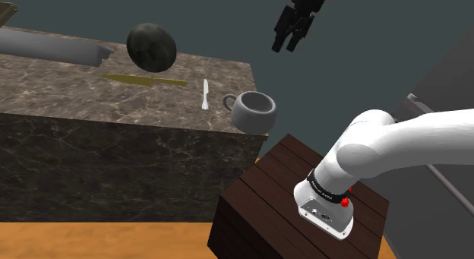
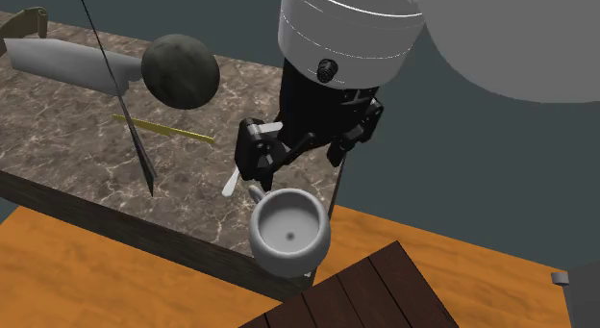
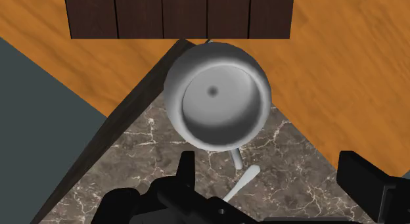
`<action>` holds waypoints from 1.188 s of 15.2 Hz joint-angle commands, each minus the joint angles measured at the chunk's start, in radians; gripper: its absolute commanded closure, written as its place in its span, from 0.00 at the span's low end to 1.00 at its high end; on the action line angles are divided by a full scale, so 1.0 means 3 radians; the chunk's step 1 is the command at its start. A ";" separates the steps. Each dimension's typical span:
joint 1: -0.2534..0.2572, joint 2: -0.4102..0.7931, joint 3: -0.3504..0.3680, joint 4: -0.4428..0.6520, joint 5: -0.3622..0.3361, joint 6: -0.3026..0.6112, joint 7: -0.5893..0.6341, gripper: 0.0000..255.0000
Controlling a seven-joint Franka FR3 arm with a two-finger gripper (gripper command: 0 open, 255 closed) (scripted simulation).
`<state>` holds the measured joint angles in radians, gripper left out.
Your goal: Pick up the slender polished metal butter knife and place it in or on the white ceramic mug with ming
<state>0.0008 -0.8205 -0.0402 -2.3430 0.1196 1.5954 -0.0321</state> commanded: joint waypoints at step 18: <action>-0.0335 0.1906 0.0777 0.0353 -0.0080 0.1439 0.1729 0.00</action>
<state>-0.0935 -0.2916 0.1822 -2.2594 0.1057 2.0092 0.4490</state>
